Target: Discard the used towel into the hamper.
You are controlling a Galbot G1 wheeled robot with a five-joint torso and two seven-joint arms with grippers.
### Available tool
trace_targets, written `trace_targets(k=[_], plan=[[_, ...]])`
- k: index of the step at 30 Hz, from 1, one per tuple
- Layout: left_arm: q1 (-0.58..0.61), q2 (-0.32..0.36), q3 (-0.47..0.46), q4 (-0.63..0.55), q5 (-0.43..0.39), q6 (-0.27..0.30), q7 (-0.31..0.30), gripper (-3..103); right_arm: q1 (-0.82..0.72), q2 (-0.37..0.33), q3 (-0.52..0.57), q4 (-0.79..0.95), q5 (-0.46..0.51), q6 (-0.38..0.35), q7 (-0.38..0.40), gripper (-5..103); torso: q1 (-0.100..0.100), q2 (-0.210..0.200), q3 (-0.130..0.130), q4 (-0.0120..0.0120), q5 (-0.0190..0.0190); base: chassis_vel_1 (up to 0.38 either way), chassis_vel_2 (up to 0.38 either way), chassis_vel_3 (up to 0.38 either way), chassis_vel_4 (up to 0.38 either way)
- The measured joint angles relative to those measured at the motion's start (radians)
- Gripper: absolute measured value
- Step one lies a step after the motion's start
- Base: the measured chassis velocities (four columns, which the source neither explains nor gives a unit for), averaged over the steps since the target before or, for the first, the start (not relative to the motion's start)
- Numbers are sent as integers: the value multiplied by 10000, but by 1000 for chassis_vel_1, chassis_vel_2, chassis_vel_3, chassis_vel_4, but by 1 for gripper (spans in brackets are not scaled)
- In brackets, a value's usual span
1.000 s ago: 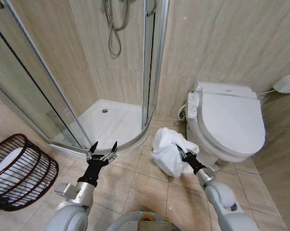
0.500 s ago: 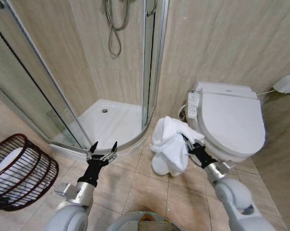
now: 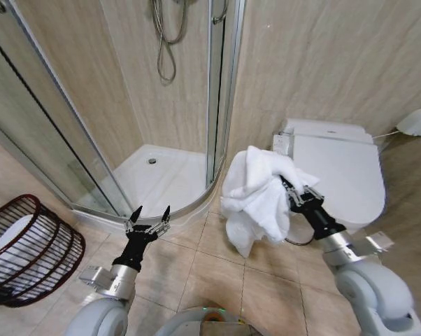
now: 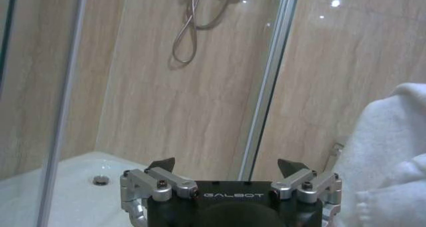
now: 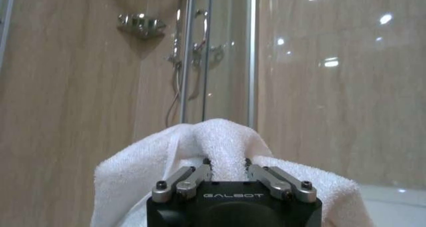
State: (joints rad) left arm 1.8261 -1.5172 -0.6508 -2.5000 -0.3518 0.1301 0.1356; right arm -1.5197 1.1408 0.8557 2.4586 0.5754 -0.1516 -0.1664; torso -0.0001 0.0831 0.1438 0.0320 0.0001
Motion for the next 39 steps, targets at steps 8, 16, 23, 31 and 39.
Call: trace_targets(k=[8,16,23,31,39], plan=[[0,0,0,0,0,0,0,100,62,-56,859,477,675,-143,447,14,0,0,0,1,-1,0,0,0,0],[0,0,0,0,0,0,0,100,67,-140,1527,476,1342,-351,765,14,0,0,0,0,0,0,0,0,0],[0,0,0,0,0,0,0,100,103,-244,1913,454,1709,-475,924,14,0,0,0,0,0,0,0,0,0],[0,0,0,0,0,0,0,100,147,-465,2129,438,1719,-462,962,14,0,0,0,0,0,0,0,0,0],[0,0,0,0,0,0,0,100,233,-492,2142,428,1666,-375,981,14,1,13,11,1,-1,0,0,0,0]])
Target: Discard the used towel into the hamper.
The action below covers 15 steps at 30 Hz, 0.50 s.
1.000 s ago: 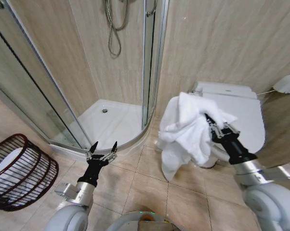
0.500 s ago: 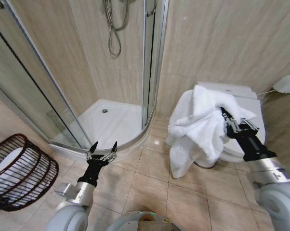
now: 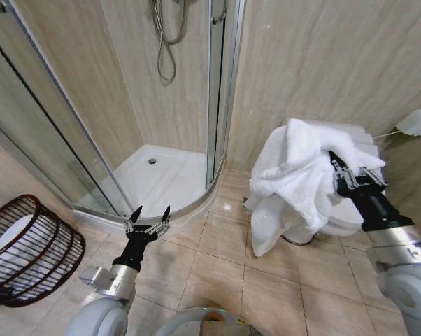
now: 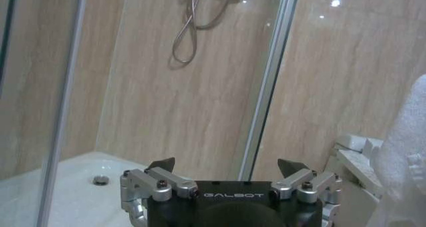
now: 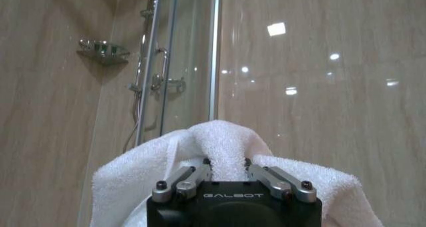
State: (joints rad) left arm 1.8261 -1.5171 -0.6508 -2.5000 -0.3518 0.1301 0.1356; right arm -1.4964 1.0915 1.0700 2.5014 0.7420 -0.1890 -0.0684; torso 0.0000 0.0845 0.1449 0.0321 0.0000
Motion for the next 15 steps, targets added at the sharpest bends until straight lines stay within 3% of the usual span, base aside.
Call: trace_targets(k=[8,15], plan=[[0,0,0,0,0,0,0,100,28,-9,-36,-4,-14,110,37,14,56,224,154,0,-1,0,0,0,0],[0,0,0,0,0,0,0,100,179,-162,13,-10,15,144,69,14,116,581,461,1,0,0,0,0,0]])
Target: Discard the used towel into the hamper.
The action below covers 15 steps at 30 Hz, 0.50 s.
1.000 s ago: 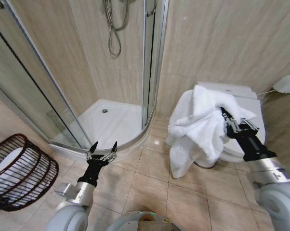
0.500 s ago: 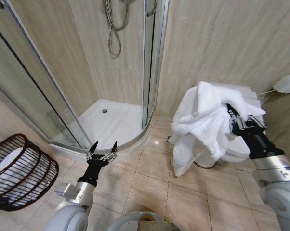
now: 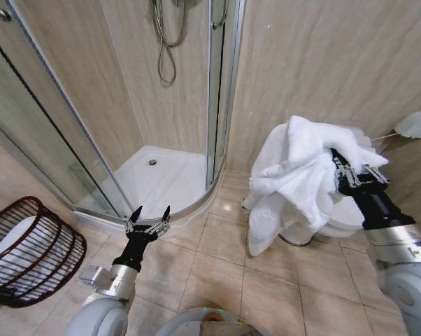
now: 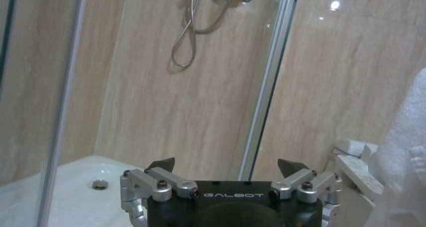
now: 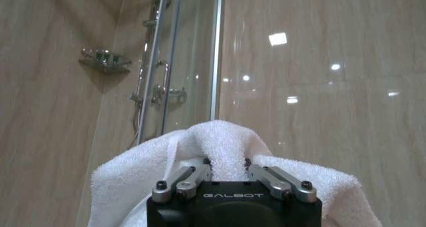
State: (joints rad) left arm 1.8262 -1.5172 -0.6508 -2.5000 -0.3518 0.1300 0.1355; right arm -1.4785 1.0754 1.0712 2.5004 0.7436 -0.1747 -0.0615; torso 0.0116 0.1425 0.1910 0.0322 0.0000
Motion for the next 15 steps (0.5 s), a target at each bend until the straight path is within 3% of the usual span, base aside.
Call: trace_targets(k=[15], plan=[[0,0,0,0,0,0,0,100,50,-2,-129,-5,-5,45,77,14,147,598,454,0,0,0,0,0,0]])
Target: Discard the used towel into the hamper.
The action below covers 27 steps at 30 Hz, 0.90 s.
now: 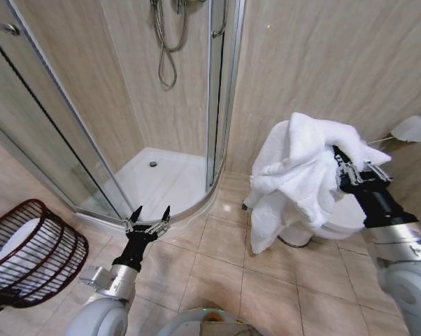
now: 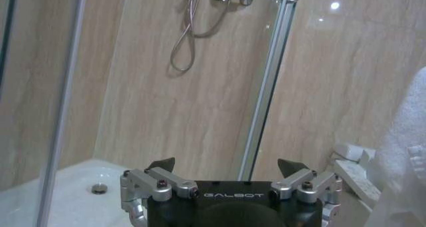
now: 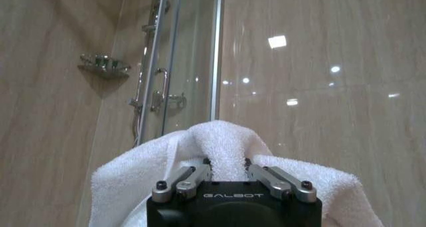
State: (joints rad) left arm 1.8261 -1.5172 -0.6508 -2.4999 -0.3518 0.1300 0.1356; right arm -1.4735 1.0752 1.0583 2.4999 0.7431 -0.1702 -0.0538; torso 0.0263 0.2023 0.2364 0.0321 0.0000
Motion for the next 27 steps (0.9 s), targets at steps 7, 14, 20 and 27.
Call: trace_targets(k=[7,14,20,27], plan=[[0,0,0,0,0,0,0,100,7,6,-34,0,-10,21,0,14,81,293,213,0,-1,0,0,0,0],[0,0,0,0,0,0,0,100,6,10,-46,0,-15,23,3,14,181,562,376,0,0,0,0,0,0],[0,0,0,0,0,0,0,100,8,11,-55,1,-24,39,15,14,265,830,560,0,0,0,0,0,0],[0,0,0,0,0,1,0,100,-8,39,-61,1,-31,61,29,14,339,1082,743,0,0,0,0,0,0]])
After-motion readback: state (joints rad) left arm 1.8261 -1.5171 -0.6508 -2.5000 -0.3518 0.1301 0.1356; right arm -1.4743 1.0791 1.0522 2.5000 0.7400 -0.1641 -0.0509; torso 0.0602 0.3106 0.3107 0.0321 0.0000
